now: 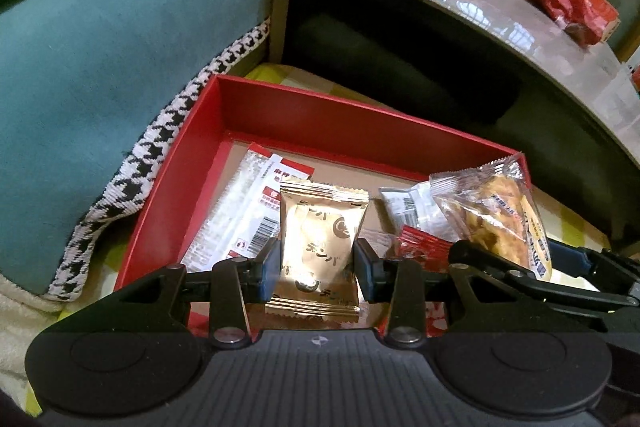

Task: Organize snacks
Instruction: 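Carry the gold sachet and waffle bag with both tools over the red box, then open both tools to drop the sachet and waffle bag into the box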

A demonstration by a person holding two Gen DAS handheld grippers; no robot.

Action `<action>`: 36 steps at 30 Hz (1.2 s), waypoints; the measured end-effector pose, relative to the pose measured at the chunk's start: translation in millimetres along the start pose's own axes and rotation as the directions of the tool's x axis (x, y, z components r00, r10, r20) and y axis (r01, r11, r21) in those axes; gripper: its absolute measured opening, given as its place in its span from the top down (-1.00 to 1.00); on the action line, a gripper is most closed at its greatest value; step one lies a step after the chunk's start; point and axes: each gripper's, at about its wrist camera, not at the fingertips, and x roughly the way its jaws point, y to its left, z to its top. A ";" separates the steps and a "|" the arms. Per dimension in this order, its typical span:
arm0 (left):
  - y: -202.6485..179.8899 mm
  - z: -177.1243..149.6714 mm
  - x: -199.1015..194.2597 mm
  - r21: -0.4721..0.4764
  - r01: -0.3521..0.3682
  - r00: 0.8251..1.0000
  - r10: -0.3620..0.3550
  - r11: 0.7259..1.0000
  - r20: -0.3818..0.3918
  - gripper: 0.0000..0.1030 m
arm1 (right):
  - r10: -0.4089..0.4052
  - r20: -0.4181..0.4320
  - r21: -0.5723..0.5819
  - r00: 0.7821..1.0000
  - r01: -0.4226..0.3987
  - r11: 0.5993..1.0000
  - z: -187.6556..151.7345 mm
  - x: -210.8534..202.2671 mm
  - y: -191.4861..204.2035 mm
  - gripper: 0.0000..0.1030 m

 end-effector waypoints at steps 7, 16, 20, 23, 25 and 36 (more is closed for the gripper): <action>3.0 0.0 8.0 0.001 -0.023 1.000 0.023 1.000 -0.015 0.08 | 0.003 -0.009 -0.017 1.000 -0.004 1.000 -0.7 7.6 0.1 -0.66; 5.9 0.1 8.7 -0.008 -0.055 0.998 0.055 0.998 -0.004 -0.26 | 0.002 -0.001 -0.022 1.000 -0.002 1.000 -0.2 8.3 0.2 -0.71; 6.9 0.5 7.7 -0.012 -0.065 0.998 0.065 0.998 0.002 -0.37 | -0.006 0.011 -0.029 1.000 0.006 1.000 0.4 6.7 1.3 -0.74; 7.0 0.9 6.0 -0.011 -0.057 0.998 0.057 0.998 0.005 -0.44 | -0.009 0.014 -0.026 1.000 0.010 1.000 1.1 4.5 -0.2 -0.75; 6.8 1.0 3.4 -0.007 -0.055 0.998 0.055 0.998 0.012 -0.51 | -0.014 0.015 -0.028 1.000 0.015 0.999 0.6 1.4 -1.5 -0.77; 15.4 -1.6 -16.9 -0.019 -0.019 0.999 0.020 1.000 0.039 -0.59 | -0.043 0.033 -0.024 0.999 0.044 0.999 -18.4 -43.9 -6.6 -0.79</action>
